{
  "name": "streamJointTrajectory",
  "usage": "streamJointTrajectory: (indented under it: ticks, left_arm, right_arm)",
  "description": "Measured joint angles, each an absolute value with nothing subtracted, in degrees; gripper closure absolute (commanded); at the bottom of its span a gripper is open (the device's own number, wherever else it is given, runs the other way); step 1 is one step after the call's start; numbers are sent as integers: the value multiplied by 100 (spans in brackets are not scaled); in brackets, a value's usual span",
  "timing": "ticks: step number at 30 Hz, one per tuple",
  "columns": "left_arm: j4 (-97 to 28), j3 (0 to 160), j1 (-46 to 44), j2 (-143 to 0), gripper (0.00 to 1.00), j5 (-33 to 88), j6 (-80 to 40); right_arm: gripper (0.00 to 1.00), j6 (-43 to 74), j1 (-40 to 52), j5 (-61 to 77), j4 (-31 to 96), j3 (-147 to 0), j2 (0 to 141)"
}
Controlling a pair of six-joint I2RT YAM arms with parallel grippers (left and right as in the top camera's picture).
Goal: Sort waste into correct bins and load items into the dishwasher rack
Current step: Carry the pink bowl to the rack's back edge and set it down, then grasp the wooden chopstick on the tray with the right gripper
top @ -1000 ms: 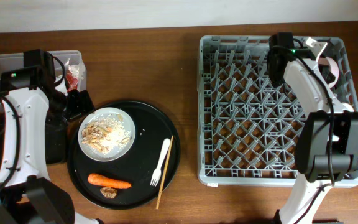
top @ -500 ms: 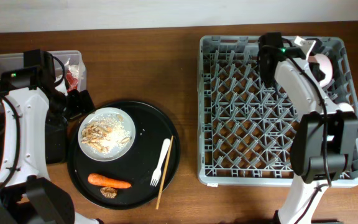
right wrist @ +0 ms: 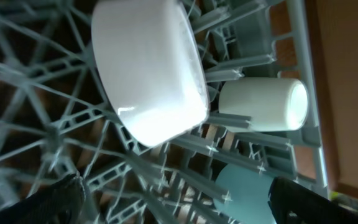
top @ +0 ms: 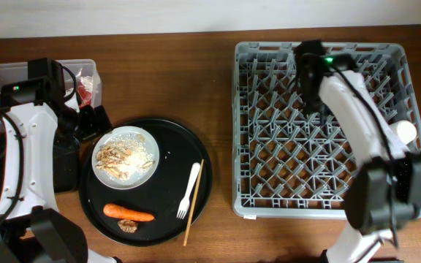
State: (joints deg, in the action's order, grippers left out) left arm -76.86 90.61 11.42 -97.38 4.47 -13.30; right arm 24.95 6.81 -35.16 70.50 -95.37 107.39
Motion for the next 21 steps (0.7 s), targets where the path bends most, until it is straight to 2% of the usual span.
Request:
streamJointTrajectory:
  ticks: [4, 7, 10, 13, 16, 21]
  left_arm:
    - [-7723, 9061, 1142, -9738, 4, 447, -1330]
    - [-7887, 9061, 1142, -9738, 4, 421, -1330]
    - [-8073, 9061, 1142, -9738, 4, 401, -1330]
    - [-8128, 9061, 1142, -9738, 4, 401, -1330]
    - [-8143, 9061, 1142, -9738, 4, 401, -1330]
    - [-8136, 9061, 1142, -9738, 3, 401, -1330]
  right_arm:
    - [1, 1627, 679, -1831, 7120, -9546, 9441]
    - [1, 550, 760, 344, 7443, -9546, 9268]
    - [1, 130, 1260, 1385, 7498, -9546, 9277]
    - [1, 180, 2185, 1728, 7485, -9546, 9284]
    - [0, 709, 3168, 1815, 7266, -9432, 9362]
    - [15, 1844, 4451, 1820, 6528, -8772, 10103]
